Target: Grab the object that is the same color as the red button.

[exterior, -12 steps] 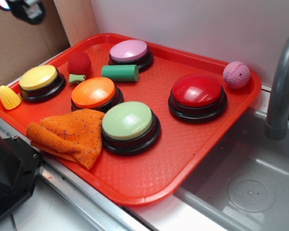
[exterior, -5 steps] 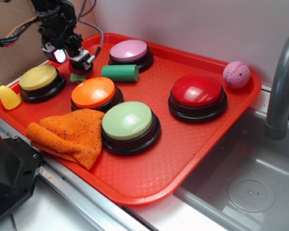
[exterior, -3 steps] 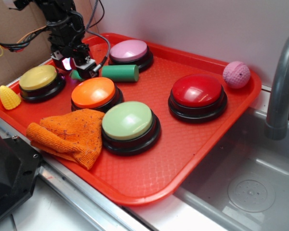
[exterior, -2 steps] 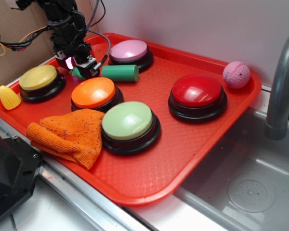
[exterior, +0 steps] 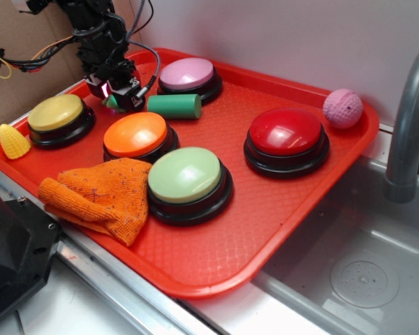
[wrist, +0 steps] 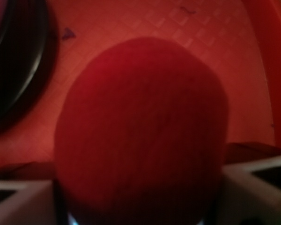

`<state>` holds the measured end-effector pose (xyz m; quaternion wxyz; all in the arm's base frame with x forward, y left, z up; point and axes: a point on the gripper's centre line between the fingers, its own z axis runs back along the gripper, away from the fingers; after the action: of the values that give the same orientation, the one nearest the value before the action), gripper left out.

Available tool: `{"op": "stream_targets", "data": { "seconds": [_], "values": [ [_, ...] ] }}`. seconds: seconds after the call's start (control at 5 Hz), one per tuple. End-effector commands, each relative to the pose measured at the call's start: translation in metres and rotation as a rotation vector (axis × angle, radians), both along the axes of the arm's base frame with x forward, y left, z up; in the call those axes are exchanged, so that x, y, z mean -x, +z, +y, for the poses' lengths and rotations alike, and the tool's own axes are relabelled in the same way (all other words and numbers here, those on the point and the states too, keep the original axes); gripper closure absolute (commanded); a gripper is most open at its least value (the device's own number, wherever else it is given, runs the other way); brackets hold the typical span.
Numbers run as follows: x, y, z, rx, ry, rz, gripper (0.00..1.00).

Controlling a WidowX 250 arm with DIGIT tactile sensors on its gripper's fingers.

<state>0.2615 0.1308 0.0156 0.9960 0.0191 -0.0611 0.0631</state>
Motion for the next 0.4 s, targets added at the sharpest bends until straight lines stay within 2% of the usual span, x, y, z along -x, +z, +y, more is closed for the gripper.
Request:
{"op": "stream_targets", "data": {
  "seconds": [0.0,0.2],
  "values": [
    [0.011,0.071,-0.007,0.005,0.048,0.052,1.0],
    [0.021,0.1,-0.021,0.026,0.038,0.082,1.0]
  ]
}}
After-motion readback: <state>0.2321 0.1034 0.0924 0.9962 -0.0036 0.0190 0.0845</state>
